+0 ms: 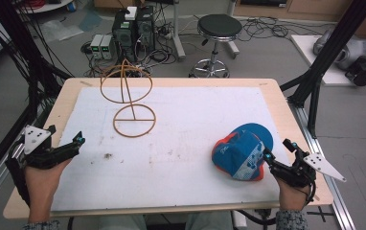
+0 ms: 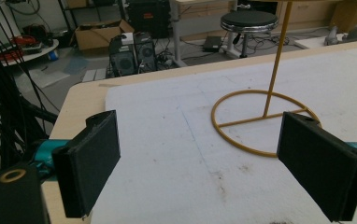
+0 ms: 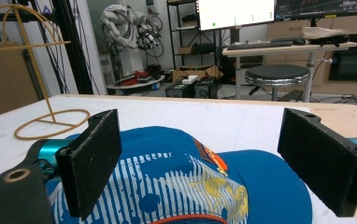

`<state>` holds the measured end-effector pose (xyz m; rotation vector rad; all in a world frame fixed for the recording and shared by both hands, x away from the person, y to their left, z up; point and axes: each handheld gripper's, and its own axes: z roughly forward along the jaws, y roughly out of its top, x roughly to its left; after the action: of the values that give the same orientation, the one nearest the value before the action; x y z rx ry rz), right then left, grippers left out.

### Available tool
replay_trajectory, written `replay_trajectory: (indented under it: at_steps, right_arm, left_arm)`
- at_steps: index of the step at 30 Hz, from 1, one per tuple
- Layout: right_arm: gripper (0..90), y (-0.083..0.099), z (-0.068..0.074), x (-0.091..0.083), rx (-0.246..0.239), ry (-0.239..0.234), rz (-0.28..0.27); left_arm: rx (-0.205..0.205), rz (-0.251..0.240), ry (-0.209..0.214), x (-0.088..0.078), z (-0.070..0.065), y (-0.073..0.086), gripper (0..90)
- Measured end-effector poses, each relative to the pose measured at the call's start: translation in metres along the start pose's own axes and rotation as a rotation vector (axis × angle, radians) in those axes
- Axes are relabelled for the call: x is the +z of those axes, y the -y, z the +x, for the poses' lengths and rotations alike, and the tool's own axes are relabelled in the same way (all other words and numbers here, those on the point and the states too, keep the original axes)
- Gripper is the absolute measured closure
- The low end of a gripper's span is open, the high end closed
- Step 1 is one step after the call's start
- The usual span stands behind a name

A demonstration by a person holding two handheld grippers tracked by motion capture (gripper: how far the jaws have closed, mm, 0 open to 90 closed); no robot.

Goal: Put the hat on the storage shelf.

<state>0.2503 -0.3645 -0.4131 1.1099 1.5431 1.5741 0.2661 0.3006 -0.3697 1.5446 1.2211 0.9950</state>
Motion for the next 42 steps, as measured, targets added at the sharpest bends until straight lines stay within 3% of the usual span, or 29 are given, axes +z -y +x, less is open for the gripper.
replay_trajectory:
  at_steps: [42]
  right_arm:
    - [13.2,-0.0001,0.0006,0.0006,0.005,-0.012,0.003]
  left_arm:
    - [-0.003,0.0,-0.004,-0.0004,0.0011,0.0005,13.7]
